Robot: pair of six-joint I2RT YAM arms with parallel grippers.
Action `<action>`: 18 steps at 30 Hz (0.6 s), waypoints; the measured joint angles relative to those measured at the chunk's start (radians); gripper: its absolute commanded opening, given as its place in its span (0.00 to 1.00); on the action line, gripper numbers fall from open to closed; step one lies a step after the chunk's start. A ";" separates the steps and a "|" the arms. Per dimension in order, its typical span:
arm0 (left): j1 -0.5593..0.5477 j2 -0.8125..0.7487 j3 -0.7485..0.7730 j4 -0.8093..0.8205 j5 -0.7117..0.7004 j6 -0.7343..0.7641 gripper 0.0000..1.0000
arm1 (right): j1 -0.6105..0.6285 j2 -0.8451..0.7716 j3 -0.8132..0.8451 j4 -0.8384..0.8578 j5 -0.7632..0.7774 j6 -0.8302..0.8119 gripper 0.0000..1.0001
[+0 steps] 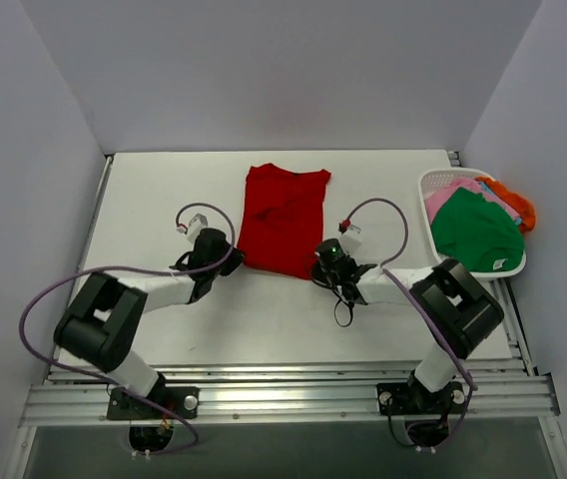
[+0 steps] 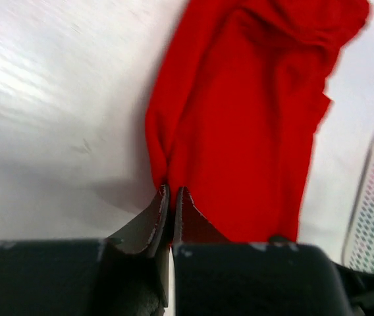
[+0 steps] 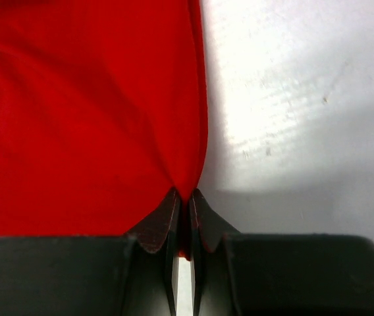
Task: Fold and stack the t-shirts
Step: Fold the tshirt
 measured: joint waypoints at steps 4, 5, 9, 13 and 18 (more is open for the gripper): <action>-0.077 -0.214 -0.054 -0.094 -0.040 0.010 0.02 | 0.040 -0.109 -0.027 -0.109 0.031 0.011 0.00; -0.093 -0.269 -0.062 -0.121 -0.051 0.012 0.02 | 0.051 -0.145 -0.034 -0.135 0.040 0.015 0.00; -0.132 -0.459 -0.068 -0.227 -0.095 0.023 0.02 | 0.100 -0.288 -0.037 -0.229 0.078 0.021 0.00; -0.138 -0.542 -0.067 -0.306 -0.113 0.028 0.02 | 0.118 -0.377 -0.023 -0.302 0.115 0.022 0.00; -0.142 -0.523 -0.050 -0.368 -0.119 0.035 0.02 | 0.119 -0.376 0.055 -0.365 0.170 0.012 0.00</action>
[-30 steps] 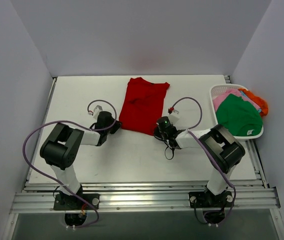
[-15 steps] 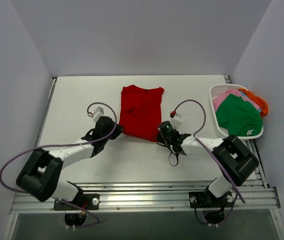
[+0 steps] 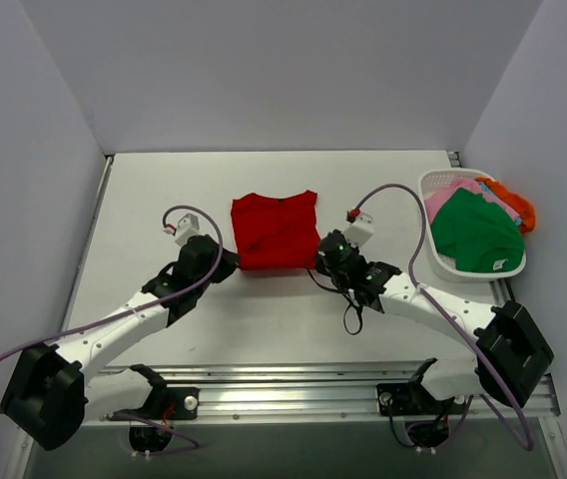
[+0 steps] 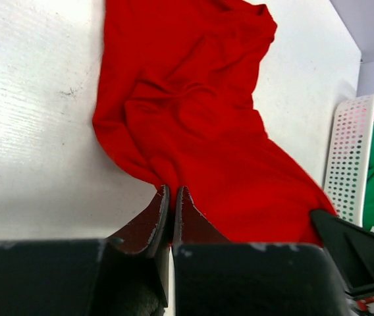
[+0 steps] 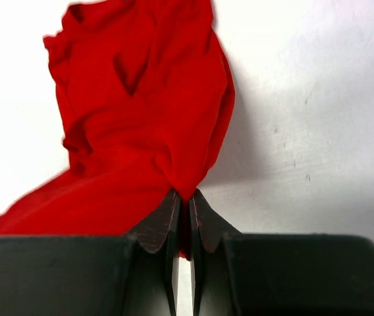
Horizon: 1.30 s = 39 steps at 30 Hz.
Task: Fold and stack the t-shirts
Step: Fold the tshirt
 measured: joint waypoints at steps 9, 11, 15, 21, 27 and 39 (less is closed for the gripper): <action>0.010 0.170 0.196 -0.033 -0.033 0.051 0.02 | -0.013 0.202 0.247 -0.033 0.107 -0.062 0.00; 0.013 0.204 0.243 -0.033 -0.035 0.061 0.02 | -0.017 0.251 0.283 -0.035 0.122 -0.072 0.00; 0.022 0.254 0.307 -0.033 -0.034 0.077 0.02 | -0.029 0.325 0.333 -0.040 0.129 -0.085 0.00; 0.076 0.291 0.327 -0.029 -0.021 0.093 0.02 | -0.065 0.393 0.399 -0.038 0.121 -0.109 0.00; 0.159 0.366 0.365 -0.025 0.032 0.100 0.02 | -0.100 0.457 0.482 -0.030 0.090 -0.132 0.00; 0.265 0.676 0.674 0.024 0.136 0.157 0.26 | -0.204 0.757 0.847 -0.043 0.003 -0.195 0.21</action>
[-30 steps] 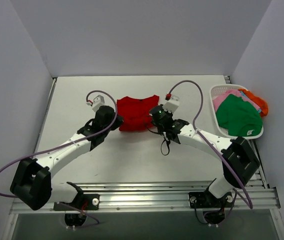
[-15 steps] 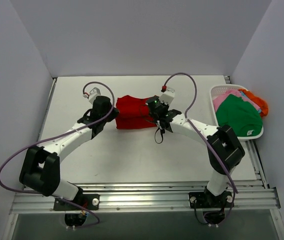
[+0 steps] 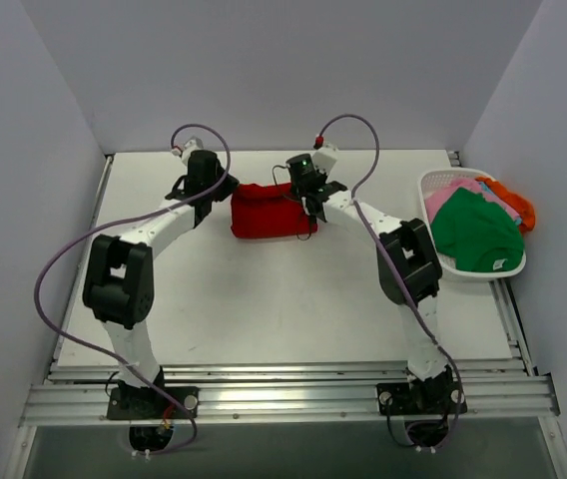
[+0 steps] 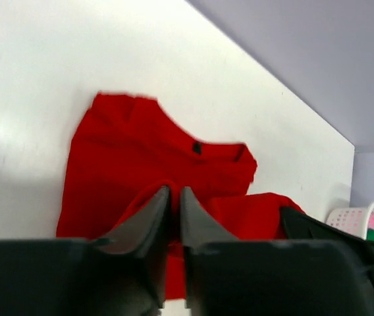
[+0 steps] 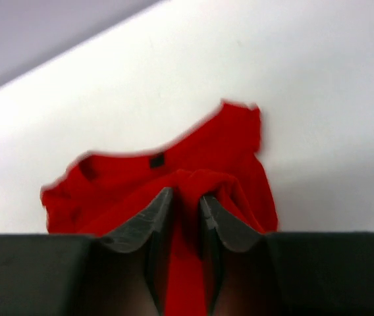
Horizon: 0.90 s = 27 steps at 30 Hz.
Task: Fold and stack the t-shirts
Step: Fold the tshirt
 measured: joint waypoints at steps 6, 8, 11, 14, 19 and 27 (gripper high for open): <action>0.135 0.510 0.667 -0.031 0.195 0.042 0.94 | -0.121 0.432 0.621 -0.094 -0.070 -0.037 1.00; 0.176 0.633 0.848 -0.100 0.253 0.040 0.94 | -0.153 0.460 0.647 -0.117 -0.091 -0.041 1.00; 0.222 0.679 0.917 -0.177 0.300 0.049 0.94 | -0.192 0.409 0.551 -0.103 -0.088 -0.049 1.00; 0.243 0.621 0.842 -0.163 0.322 0.052 0.94 | -0.192 0.246 0.314 -0.060 -0.076 -0.056 1.00; 0.228 0.409 0.628 -0.156 0.346 0.053 0.94 | -0.131 -0.039 0.077 -0.007 -0.048 -0.064 1.00; 0.131 -0.138 -0.026 -0.030 0.173 -0.102 0.94 | -0.090 -0.446 -0.272 0.109 -0.013 -0.035 1.00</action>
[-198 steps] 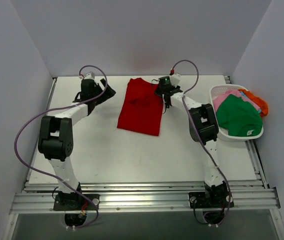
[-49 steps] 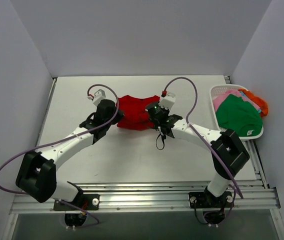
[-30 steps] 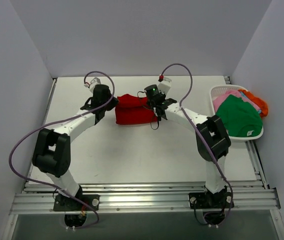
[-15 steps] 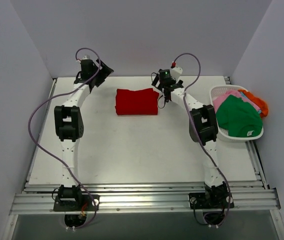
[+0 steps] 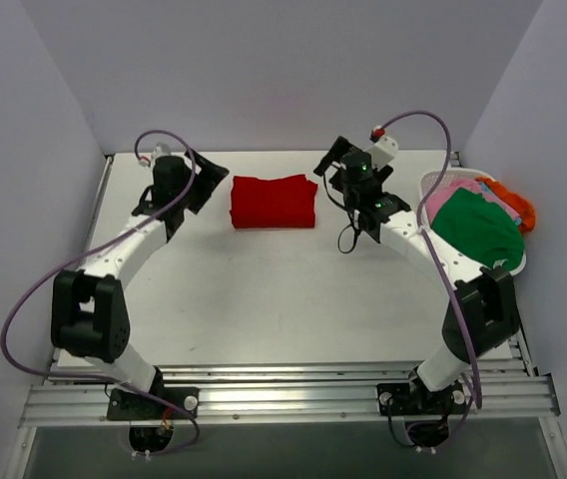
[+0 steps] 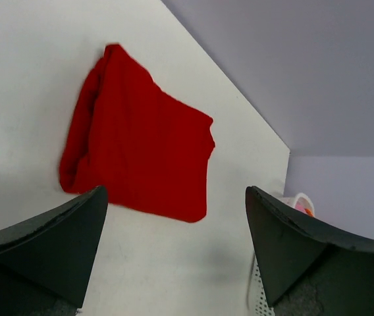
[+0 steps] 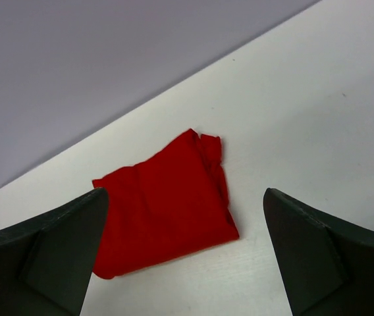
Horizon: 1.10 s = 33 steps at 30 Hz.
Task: Fold and stack the t-shirts
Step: Fold the tshirt, then neatly place the folded tshirt to the corner
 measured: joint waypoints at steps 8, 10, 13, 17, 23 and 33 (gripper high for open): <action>-0.145 -0.051 -0.394 0.190 -0.182 -0.314 0.94 | -0.008 -0.224 -0.306 -0.023 0.018 0.042 1.00; -0.168 0.039 -0.389 0.227 -0.201 -0.360 0.94 | -0.008 -0.301 -0.370 -0.035 0.024 0.051 1.00; -0.196 0.174 -0.351 0.294 -0.216 -0.410 0.94 | -0.008 -0.422 -0.435 -0.045 0.035 0.061 1.00; -0.206 0.301 -0.230 0.401 -0.225 -0.461 0.94 | -0.008 -0.530 -0.483 -0.038 0.050 0.077 1.00; -0.204 0.389 -0.148 0.441 -0.246 -0.495 0.95 | -0.008 -0.557 -0.512 -0.046 0.068 0.078 1.00; -0.145 0.530 0.001 0.423 -0.175 -0.445 0.02 | -0.009 -0.544 -0.523 -0.038 0.075 0.078 1.00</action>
